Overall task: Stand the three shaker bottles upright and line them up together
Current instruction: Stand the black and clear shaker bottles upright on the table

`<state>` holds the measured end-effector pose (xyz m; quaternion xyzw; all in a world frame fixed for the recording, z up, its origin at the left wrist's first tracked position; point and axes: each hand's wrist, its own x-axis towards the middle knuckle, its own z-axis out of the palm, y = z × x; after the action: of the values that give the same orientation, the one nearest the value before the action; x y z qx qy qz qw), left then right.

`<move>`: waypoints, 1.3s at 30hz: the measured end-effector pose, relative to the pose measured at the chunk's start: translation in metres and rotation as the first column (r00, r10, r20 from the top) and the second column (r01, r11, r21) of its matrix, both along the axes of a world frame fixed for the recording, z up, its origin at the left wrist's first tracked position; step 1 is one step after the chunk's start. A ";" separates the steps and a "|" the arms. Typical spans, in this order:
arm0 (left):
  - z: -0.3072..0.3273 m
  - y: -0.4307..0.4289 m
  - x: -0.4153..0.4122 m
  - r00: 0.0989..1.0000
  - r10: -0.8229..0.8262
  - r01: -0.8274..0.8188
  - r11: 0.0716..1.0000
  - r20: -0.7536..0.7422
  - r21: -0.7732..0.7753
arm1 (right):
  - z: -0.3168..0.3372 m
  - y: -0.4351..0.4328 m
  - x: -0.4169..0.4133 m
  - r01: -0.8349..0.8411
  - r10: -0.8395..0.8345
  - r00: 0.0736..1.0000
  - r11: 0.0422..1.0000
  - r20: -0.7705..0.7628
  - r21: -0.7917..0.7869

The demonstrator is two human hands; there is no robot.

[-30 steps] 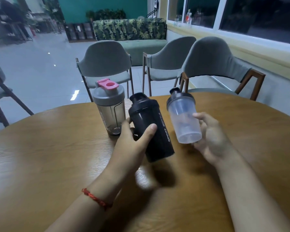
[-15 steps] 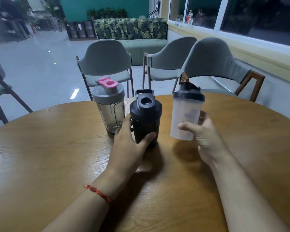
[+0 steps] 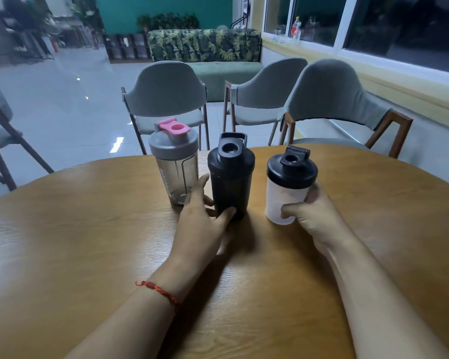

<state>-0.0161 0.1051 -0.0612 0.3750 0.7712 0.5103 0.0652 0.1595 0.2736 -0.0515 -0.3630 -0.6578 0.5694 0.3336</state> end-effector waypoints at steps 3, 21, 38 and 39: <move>-0.002 0.001 -0.001 0.998 -0.028 0.027 0.999 0.058 0.023 | -0.001 0.000 -0.002 0.013 -0.013 1.000 1.000 -0.013 0.023; 0.024 -0.036 -0.057 0.953 0.238 -0.151 0.909 -0.186 0.389 | 0.038 -0.097 -0.008 0.441 -0.213 0.898 0.465 -0.386 0.768; -0.005 -0.015 -0.087 0.997 0.028 -0.043 0.979 0.076 0.198 | 0.005 -0.136 -0.127 0.284 0.022 0.910 0.694 -0.413 0.662; -0.004 -0.016 -0.088 0.998 0.049 -0.057 0.981 0.048 0.187 | 0.004 -0.136 -0.128 0.258 0.038 0.915 0.710 -0.401 0.656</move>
<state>-0.1044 0.0887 -0.0655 0.3477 0.7276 0.5904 0.0325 0.0314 0.1374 -0.0475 -0.1304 -0.7207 0.3181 0.6020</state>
